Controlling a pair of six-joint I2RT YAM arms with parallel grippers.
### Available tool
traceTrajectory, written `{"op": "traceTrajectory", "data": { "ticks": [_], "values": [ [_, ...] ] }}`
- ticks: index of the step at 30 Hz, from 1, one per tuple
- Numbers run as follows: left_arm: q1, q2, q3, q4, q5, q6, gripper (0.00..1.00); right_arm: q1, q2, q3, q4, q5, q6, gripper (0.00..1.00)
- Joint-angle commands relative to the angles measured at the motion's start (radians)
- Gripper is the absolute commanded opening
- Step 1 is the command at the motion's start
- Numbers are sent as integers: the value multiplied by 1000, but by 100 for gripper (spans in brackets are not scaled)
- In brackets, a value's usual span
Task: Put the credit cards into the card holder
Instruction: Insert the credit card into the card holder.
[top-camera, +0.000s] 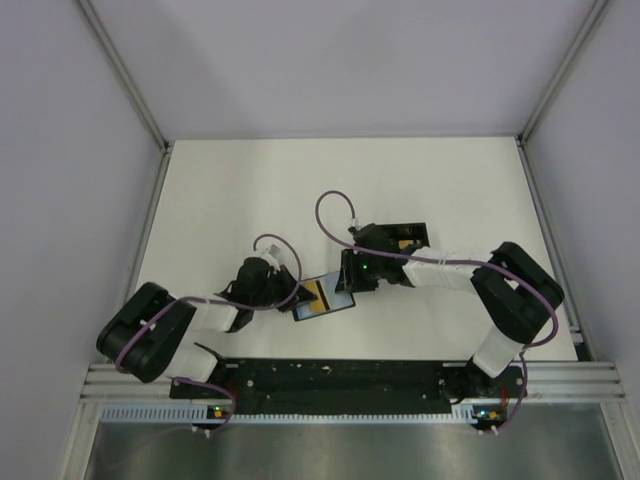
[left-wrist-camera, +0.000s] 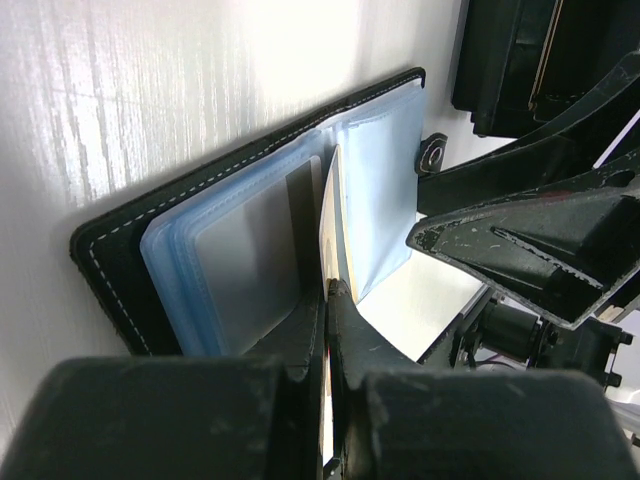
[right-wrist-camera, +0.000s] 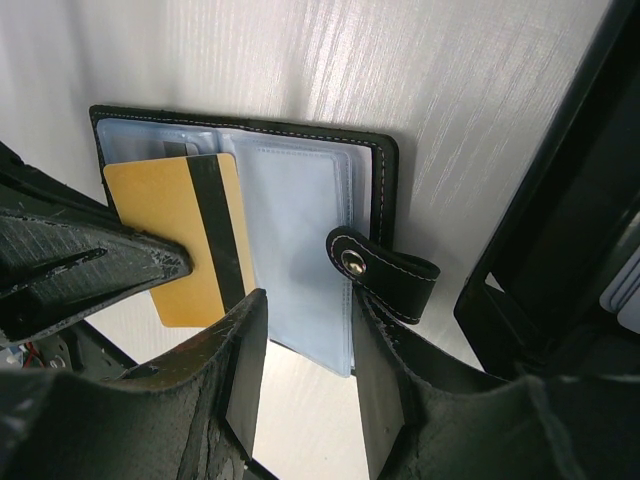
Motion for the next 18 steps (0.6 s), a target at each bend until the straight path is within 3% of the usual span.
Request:
{"op": "traceTrajectory", "data": {
  "ticks": [1, 9, 18],
  "values": [
    [-15, -9, -53, -69, -17, 23, 0, 5, 40, 28, -25, 15, -2, 39],
    [-18, 17, -5, -63, -23, 56, 0, 3, 44, 30, -22, 9, 0, 39],
    [-24, 7, -39, 90, -85, -6, 0, 6, 52, 37, -29, 0, 1, 39]
  ]
}}
